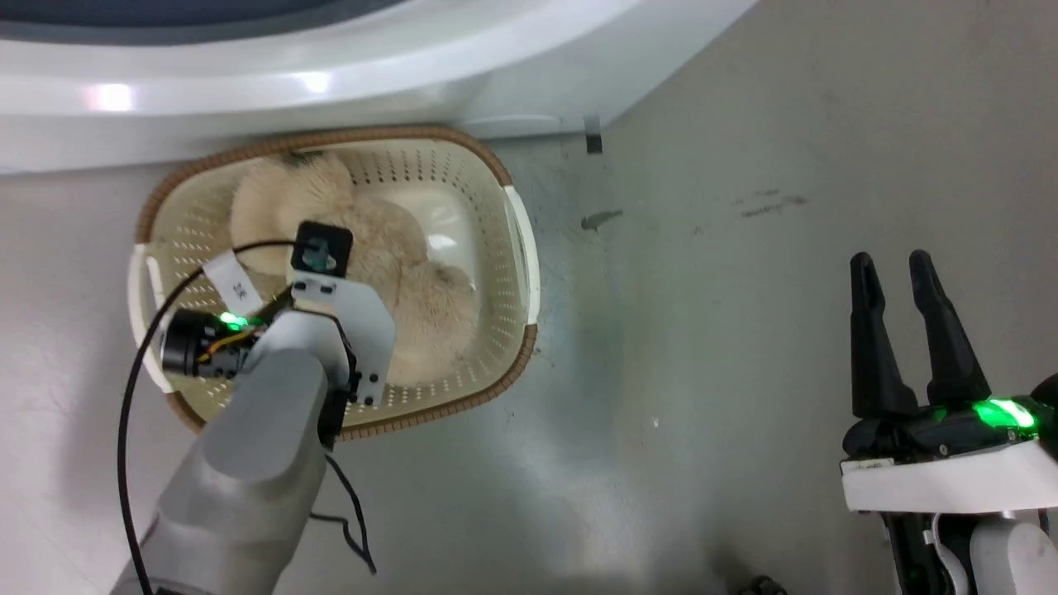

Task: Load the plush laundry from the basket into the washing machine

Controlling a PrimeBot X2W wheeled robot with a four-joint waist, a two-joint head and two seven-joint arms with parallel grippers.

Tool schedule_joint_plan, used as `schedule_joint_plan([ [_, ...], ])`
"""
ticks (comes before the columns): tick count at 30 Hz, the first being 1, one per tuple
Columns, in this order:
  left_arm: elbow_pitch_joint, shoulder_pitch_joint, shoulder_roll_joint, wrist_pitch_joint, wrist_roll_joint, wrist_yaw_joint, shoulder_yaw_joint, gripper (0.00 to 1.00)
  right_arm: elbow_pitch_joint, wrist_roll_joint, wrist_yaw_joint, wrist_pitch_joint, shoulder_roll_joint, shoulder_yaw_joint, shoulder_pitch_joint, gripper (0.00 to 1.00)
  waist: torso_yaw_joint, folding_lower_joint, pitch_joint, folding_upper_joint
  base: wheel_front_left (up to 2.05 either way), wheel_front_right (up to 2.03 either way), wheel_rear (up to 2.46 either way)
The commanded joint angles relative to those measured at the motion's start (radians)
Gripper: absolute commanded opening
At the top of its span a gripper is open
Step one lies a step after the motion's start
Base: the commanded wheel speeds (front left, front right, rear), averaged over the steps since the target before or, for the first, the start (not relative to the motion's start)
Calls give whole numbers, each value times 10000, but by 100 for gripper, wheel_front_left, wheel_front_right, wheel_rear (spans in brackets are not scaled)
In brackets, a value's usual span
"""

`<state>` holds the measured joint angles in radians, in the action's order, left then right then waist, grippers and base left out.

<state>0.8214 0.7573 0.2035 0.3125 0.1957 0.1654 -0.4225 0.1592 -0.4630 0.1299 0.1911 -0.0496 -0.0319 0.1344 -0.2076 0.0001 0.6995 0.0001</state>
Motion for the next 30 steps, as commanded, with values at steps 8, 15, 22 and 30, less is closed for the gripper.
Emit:
schedule_joint_plan([
  [8, 667, 1105, 186, 496, 284, 124, -529, 100, 224, -554, 7, 249, -5, -129, 405, 100, -269, -1, 977, -1, 0, 0, 0],
  [15, 1270, 1826, 289, 1313, 486, 233, -959, 100, 362, -912, 7, 395, -6, -246, 607, 100, -461, -1, 1563, -1, 0, 0, 0],
  [22, 1519, 2550, 567, 1463, 644, 557, -1306, 100, 462, -1341, 8, 541, -6, -396, 714, 100, -722, -1, 2210, -1, 0, 0, 0],
  [30, 2058, 2971, 621, 2048, 1321, 741, -1420, 100, 549, -1737, 8, 707, -6, -522, 952, 100, -973, -1, 2770, -1, 0, 0, 0],
])
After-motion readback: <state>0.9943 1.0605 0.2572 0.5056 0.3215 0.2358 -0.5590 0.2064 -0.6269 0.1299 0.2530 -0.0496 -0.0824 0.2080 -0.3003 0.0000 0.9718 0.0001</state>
